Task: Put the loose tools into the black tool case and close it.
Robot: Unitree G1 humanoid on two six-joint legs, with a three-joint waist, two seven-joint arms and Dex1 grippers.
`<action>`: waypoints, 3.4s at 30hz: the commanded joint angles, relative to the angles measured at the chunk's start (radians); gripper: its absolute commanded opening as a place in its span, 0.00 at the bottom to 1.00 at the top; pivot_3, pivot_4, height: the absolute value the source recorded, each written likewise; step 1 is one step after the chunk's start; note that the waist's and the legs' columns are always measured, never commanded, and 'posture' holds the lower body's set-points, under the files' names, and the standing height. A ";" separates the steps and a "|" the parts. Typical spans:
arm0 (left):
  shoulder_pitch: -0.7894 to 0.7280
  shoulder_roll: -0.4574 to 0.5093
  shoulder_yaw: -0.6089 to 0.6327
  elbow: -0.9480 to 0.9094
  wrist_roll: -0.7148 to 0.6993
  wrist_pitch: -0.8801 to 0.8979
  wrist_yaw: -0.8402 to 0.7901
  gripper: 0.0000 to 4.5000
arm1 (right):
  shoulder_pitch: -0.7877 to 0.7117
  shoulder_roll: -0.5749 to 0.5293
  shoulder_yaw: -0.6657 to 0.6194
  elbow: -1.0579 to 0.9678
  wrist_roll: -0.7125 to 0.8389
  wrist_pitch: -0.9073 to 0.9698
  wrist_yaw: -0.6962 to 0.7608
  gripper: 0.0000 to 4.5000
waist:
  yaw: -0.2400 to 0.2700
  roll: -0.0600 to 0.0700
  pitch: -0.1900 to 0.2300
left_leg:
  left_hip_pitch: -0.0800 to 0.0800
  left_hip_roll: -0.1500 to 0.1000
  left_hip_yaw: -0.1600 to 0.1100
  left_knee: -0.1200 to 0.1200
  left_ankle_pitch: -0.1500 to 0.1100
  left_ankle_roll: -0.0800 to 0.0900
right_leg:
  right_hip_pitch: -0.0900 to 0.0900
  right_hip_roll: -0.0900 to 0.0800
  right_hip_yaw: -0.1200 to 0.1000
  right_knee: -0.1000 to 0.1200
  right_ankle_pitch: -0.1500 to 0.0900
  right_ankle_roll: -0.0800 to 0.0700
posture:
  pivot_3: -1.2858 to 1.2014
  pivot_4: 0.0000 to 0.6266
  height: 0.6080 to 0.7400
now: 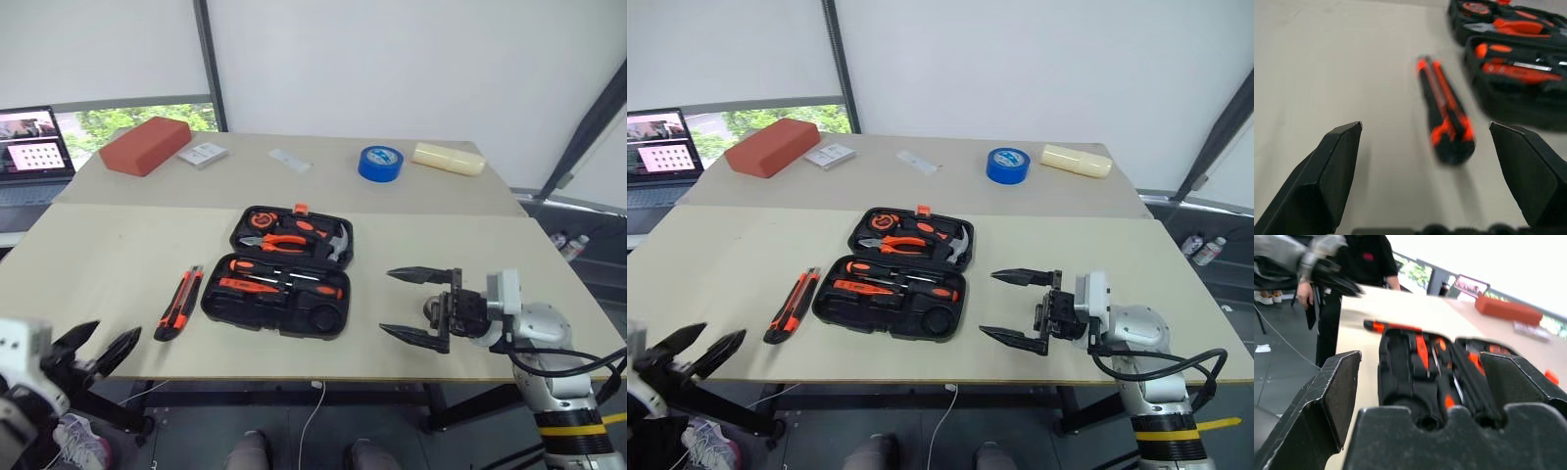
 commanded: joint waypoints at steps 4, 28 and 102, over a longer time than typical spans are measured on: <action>-0.138 0.009 -0.177 -0.010 0.059 0.130 0.134 0.99 | -0.039 -0.012 0.009 -0.093 0.047 0.069 -0.007 1.00 | -0.009 0.000 0.000 | -0.001 0.000 -0.001 -0.001 0.000 0.001 | 0.000 0.003 0.001 0.008 0.000 0.004 | 0.52 0.24 1.00; -0.389 0.285 -0.288 0.459 0.226 -0.581 -0.764 0.40 | 0.047 -0.099 -0.073 -0.145 0.066 0.143 -0.026 1.00 | 0.022 -0.001 0.003 | -0.010 0.000 0.000 0.001 -0.001 -0.002 | -0.015 0.001 0.000 0.009 0.000 -0.004 | 0.52 0.24 1.00; -0.823 -0.003 -0.913 0.901 0.674 -0.626 -0.768 0.00 | 0.243 -0.106 -0.151 -0.156 0.047 0.148 -0.136 1.00 | 0.014 0.018 -0.015 | 0.005 0.003 -0.005 0.008 0.006 0.006 | 0.007 0.012 0.008 0.014 -0.003 0.006 | 0.52 0.24 1.00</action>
